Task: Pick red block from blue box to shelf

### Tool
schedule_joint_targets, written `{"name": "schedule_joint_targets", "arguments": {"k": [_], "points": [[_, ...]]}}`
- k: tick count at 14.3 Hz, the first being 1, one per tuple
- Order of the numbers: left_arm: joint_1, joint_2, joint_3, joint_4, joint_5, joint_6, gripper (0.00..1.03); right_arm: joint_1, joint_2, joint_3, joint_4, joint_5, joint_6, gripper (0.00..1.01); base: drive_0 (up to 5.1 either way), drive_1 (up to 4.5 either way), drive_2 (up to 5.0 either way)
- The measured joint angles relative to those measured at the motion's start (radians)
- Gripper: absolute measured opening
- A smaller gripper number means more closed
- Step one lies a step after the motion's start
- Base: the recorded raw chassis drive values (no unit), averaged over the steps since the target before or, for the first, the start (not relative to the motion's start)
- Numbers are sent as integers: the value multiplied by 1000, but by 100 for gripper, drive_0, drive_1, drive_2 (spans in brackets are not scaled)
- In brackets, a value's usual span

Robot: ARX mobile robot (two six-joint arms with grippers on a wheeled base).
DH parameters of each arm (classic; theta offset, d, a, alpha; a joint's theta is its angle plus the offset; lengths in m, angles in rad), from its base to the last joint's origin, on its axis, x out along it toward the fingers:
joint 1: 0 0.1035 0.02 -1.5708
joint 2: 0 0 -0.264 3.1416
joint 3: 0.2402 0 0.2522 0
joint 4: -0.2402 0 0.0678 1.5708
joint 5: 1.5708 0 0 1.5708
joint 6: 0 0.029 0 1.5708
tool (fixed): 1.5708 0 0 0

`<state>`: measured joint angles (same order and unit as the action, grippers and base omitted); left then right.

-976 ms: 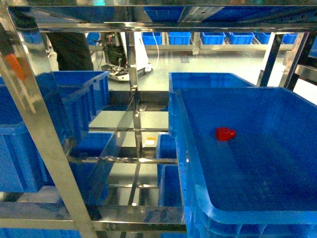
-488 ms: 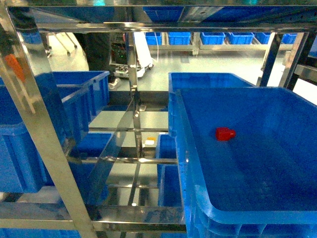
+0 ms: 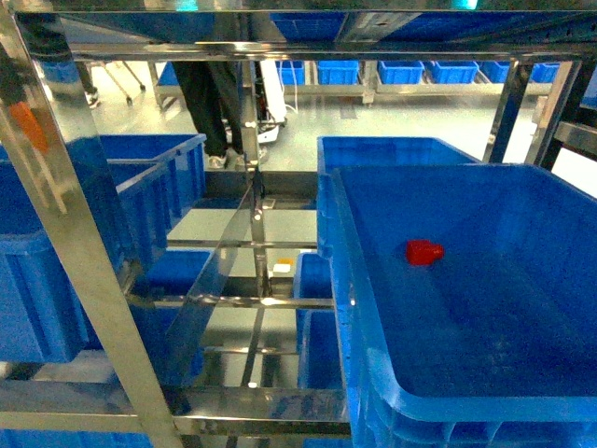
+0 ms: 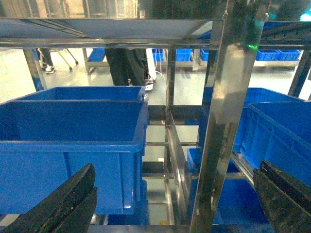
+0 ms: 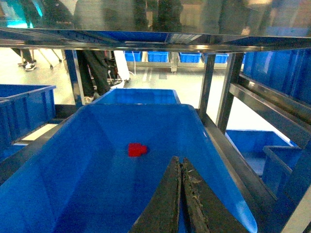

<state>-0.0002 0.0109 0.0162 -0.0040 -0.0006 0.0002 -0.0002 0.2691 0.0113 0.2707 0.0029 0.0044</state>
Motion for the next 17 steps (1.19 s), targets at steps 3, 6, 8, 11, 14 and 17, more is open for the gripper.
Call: {"name": "schedule_joint_targets", "arguments": {"k": [3,6,8,11,14,17], "points": [[0,0,0,0,0,0,98,0,-60,0,-60,0,0,2,0,0,0],[0,0,0,0,0,0,98,0,-124,1,-138,0,0,2,0,0,0],[0,0,0,0,0,0,98,0,-263,1,-253,-3,0,2,0,0,0],[0,0,0,0,0,0,98,0,-264,0,-275,-2,0,2,0,0,0],[0,0,0,0,0,0,98,0,-264,0,-275,-2,0,2,0,0,0],[0,0,0,0,0,0,98,0,-264,0,-275,-2,-1,56,0,0,0]]}}
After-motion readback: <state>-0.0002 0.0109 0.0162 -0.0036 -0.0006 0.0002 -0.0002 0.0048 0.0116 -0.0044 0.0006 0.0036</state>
